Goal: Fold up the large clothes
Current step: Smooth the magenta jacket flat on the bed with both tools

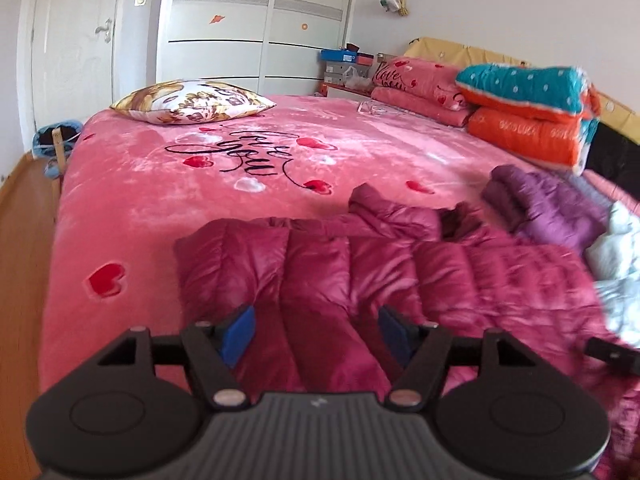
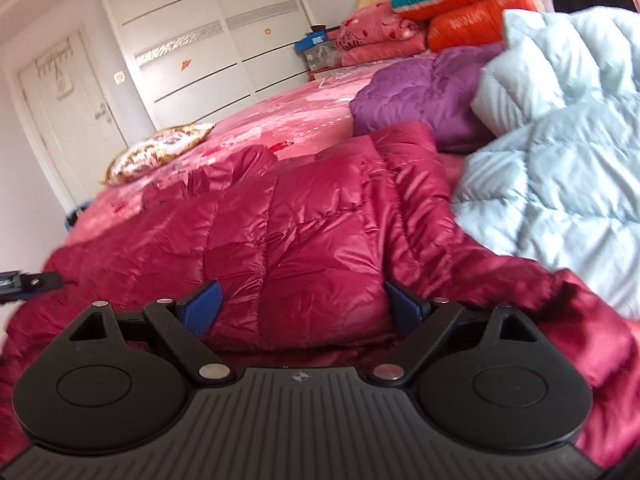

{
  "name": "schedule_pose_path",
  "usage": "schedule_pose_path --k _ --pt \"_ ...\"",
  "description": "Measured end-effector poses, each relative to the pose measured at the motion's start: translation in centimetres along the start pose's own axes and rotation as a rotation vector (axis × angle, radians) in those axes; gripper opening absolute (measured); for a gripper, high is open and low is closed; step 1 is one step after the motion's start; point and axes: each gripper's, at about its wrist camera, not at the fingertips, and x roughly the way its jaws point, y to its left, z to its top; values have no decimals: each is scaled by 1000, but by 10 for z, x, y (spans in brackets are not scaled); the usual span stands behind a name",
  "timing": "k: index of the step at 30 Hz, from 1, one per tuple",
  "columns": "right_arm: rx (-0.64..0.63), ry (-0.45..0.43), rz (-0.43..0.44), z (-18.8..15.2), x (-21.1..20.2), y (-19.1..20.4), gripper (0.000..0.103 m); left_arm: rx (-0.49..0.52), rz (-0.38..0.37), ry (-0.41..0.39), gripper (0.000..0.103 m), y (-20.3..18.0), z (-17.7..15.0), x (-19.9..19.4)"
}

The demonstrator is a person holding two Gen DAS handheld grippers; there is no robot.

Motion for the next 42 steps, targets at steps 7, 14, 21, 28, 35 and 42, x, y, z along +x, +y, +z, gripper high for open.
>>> schedule_pose_path --k 7,14,21,28,35,42 --pt "-2 0 -15 -12 -52 -1 103 -56 9 82 76 14 -31 -83" --pt "-71 5 -39 -47 -114 5 103 -61 10 142 84 17 -68 -137" --pt "-49 9 -62 -71 -171 1 103 -80 -65 229 85 10 -107 -164" --pt "-42 18 -113 -87 -212 -7 103 -66 -119 242 85 2 -131 -187" --pt "-22 -5 -166 -101 -254 -19 103 -60 -131 262 85 -2 -145 -197" --pt "69 -62 -244 -103 -283 -50 103 -69 -97 284 91 -3 -152 -200"
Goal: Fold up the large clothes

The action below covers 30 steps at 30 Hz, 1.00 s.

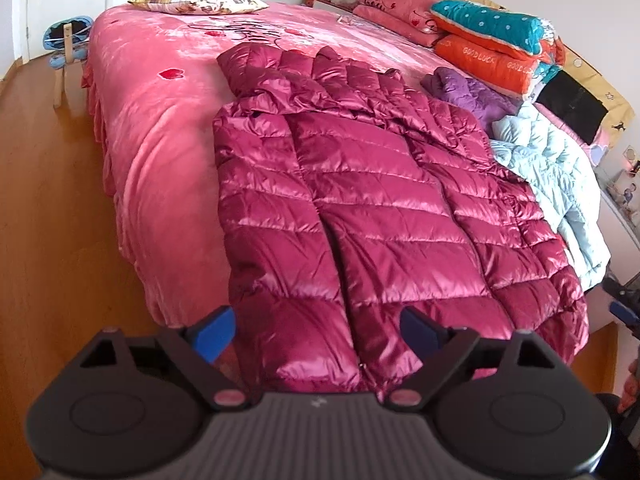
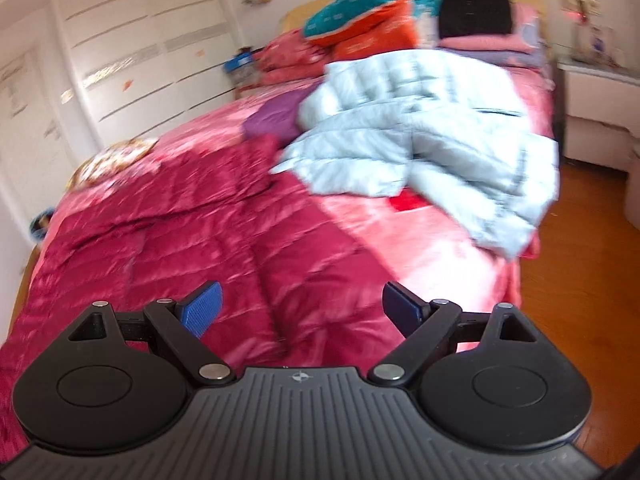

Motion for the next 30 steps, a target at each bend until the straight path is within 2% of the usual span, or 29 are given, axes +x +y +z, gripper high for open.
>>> schedule_pose_path --k 4,7,15,19,21,25,27,30 --pt "133 16 -75 1 1 -29 103 13 22 3 91 -3 -1 1" --pt "194 51 -88 1 10 -42 103 26 32 4 92 -4 -3 2" --pt "105 120 -51 3 36 -33 103 25 47 60 93 0 -1 21" --pt "88 147 -80 6 54 -32 103 20 49 74 93 1 1 30" --pt "111 180 -70 6 62 -39 103 15 48 85 93 1 2 35" --pt "132 232 4 5 72 -47 103 2 40 112 93 2 2 45" --pt "126 276 45 4 79 -46 103 -11 40 122 93 5 2 48" --pt "91 313 61 2 87 -38 103 -32 34 143 95 8 1 53"
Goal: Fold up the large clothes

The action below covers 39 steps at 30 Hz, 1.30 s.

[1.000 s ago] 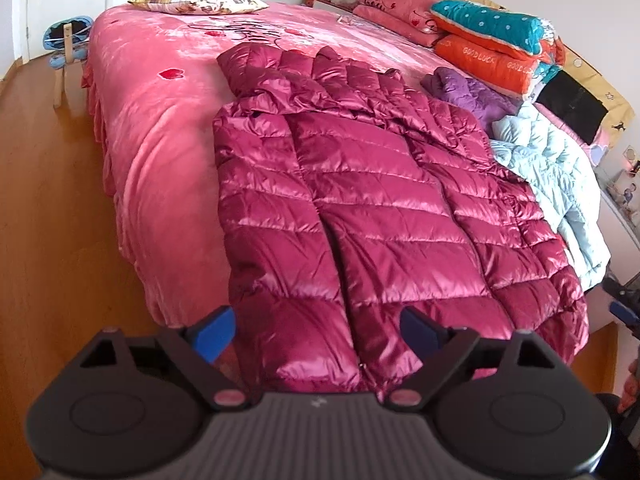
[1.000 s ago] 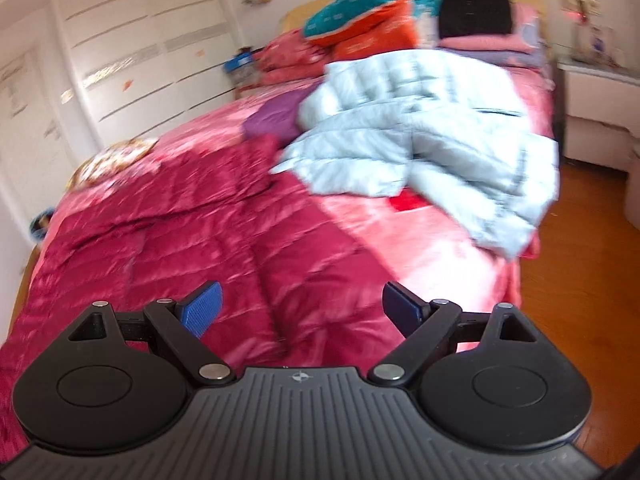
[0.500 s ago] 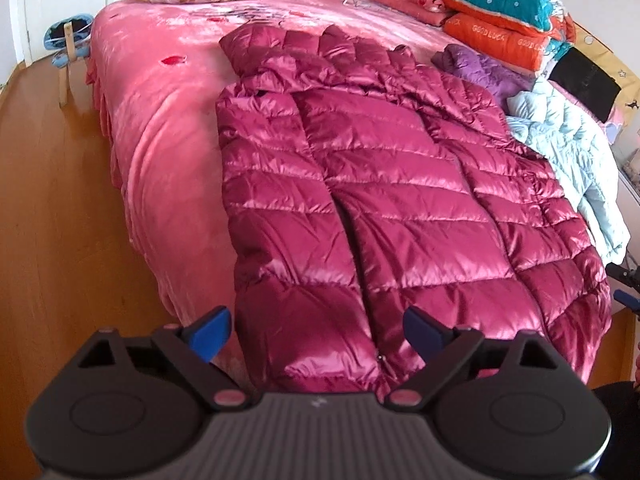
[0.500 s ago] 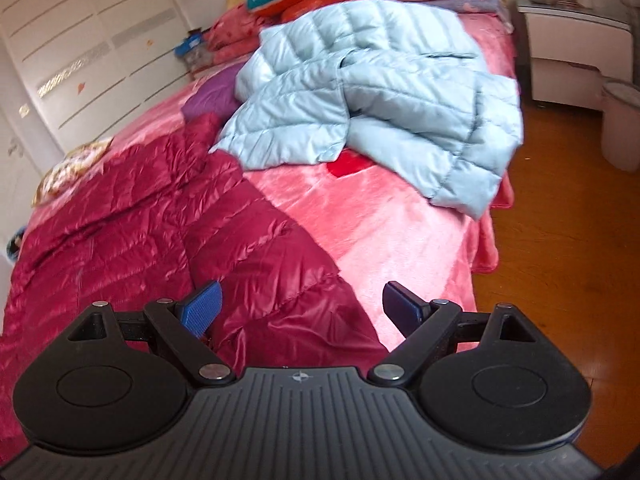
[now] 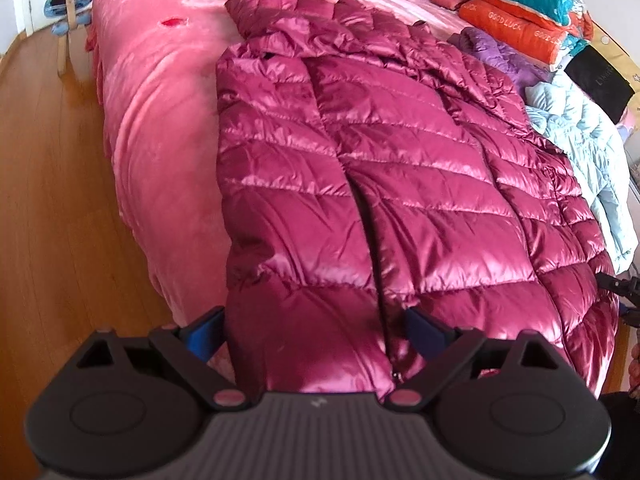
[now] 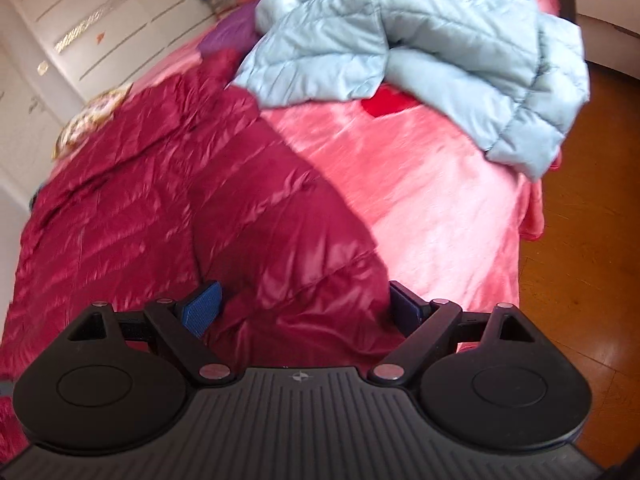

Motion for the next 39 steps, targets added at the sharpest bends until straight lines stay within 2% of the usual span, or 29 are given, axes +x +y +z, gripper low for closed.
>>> schedule_pose_path --k 12,17,20,22,25,27,32,35,36,37,39 --pt "11 11 24 0 1 2 103 -7 -73 59 93 -3 -6 5" --pt "-44 12 36 -1 -2 12 103 3 -82 49 84 -4 -7 1" --pt "-72 15 49 -2 -5 18 102 1 -97 45 72 -4 -9 -4" --pt "-83 18 56 -2 -6 18 92 -3 -117 47 67 -5 -9 -7" --pt "-75 25 80 -2 -9 17 73 -1 -141 53 67 -7 -9 -7" --pt "-54 28 104 -1 -11 13 68 3 -147 59 69 -8 -10 -6" --pt "-20 61 112 0 -6 8 69 29 -145 66 70 -13 -12 -6" --pt "-25 72 113 0 -3 11 71 42 -154 56 50 -15 -14 -9" --pt "-31 73 113 0 -3 12 70 38 -173 50 39 -15 -15 -12" --pt "-39 71 114 0 -4 13 68 33 -190 46 32 -13 -15 -13" --pt "-52 64 109 -2 -5 17 58 25 -214 34 27 -12 -14 -16"
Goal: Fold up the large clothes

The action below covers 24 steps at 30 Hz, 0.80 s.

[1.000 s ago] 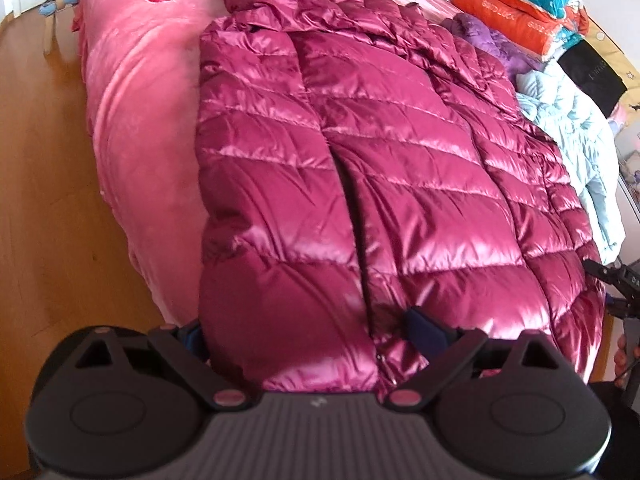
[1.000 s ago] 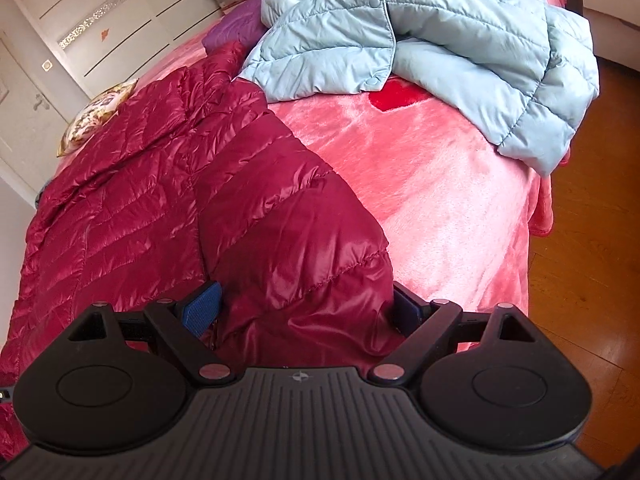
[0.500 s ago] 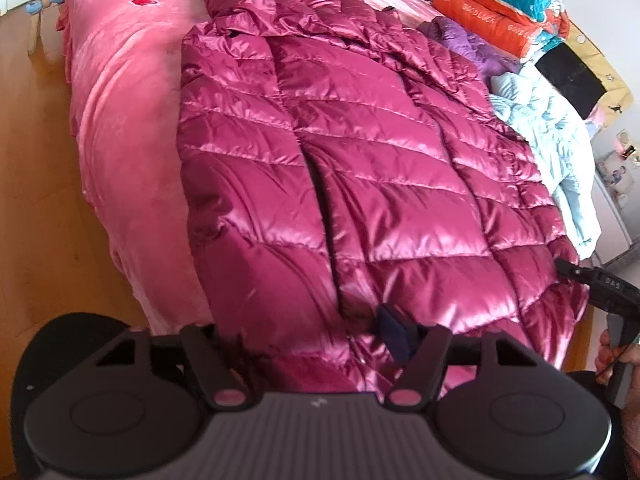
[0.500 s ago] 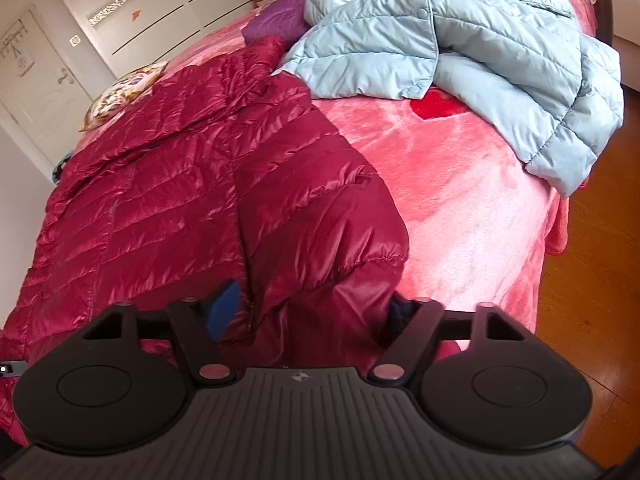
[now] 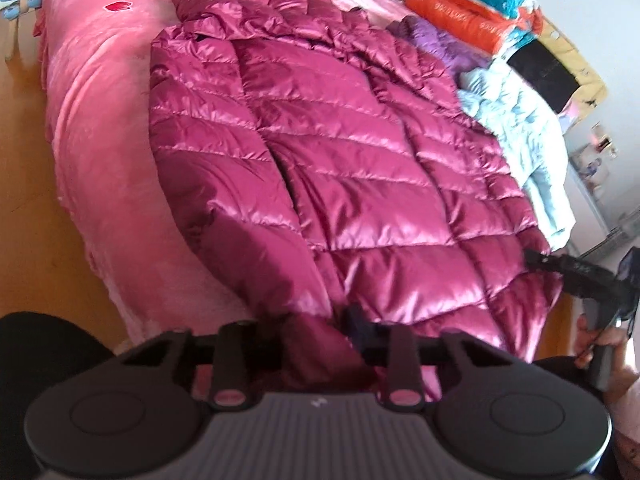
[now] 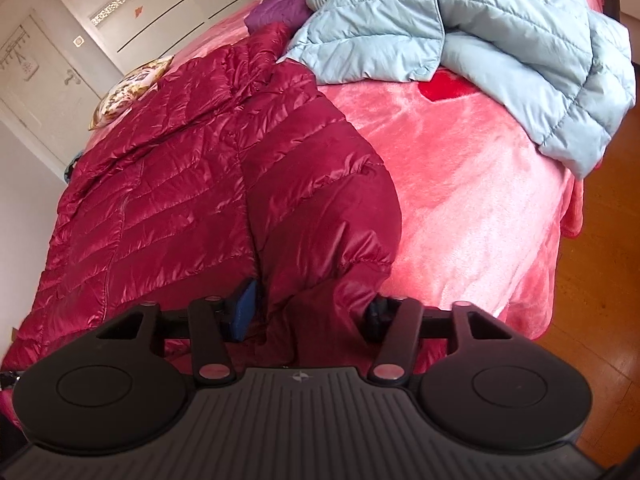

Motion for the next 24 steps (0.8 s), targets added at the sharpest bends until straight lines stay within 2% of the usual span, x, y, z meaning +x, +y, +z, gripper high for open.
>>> schedule_pose_path --k 1,3,4,6,9,12,17,24 --pt "-4 -7 0 -2 -2 1 48 -1 -6 -6 24 0 0 -1" --pt "-4 -18 2 -2 -5 4 33 -20 -38 -13 20 3 2 -2" --pt "-2 -23 6 -2 -6 5 28 -32 -56 -14 18 4 4 -3" --pt "1 -32 20 -2 -8 7 24 -65 -103 -21 16 7 8 -6" --pt "31 -47 46 2 -11 1 19 -118 -179 -39 15 11 14 -9" --pt "117 -76 103 4 -18 -8 17 -196 -259 -56 14 17 22 -10" --pt "300 -104 254 6 -25 -25 16 -317 -401 -93 14 27 39 -11" --pt "494 -131 455 15 -23 -28 16 -379 -504 -142 14 28 77 -3"
